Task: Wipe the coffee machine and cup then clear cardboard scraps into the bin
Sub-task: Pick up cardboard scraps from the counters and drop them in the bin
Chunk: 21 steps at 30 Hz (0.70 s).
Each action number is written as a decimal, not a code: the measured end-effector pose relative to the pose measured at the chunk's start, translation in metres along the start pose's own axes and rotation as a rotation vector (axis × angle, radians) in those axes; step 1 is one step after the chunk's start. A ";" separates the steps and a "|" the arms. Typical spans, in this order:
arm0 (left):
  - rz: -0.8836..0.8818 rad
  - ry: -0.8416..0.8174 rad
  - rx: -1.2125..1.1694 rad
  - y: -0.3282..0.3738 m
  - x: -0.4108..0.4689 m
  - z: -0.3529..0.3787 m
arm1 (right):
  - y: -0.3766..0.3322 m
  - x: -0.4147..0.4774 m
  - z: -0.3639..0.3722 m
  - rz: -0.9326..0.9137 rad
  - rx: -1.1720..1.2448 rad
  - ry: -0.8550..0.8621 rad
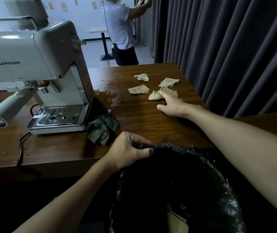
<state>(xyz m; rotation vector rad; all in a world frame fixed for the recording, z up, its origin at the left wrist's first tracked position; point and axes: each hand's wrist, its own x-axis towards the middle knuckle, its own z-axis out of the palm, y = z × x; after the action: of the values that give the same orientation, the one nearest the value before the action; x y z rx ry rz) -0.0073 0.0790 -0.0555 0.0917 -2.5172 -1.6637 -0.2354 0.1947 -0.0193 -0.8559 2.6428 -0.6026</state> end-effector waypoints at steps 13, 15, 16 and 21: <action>0.025 0.009 0.024 0.003 -0.002 -0.001 | 0.012 -0.030 0.003 -0.130 -0.108 0.112; 0.026 0.005 0.030 0.004 -0.002 -0.001 | 0.018 -0.037 0.001 -0.131 -0.068 0.102; 0.024 0.005 0.029 0.004 -0.003 -0.001 | 0.021 -0.040 0.000 -0.134 -0.057 0.089; 0.007 0.001 0.027 0.005 -0.003 -0.002 | 0.033 -0.051 -0.004 -0.163 -0.010 0.192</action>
<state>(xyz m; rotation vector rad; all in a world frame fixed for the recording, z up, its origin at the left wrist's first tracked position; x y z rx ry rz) -0.0040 0.0798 -0.0501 0.0868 -2.5367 -1.6272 -0.2135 0.2516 -0.0242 -1.0736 2.7658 -0.7468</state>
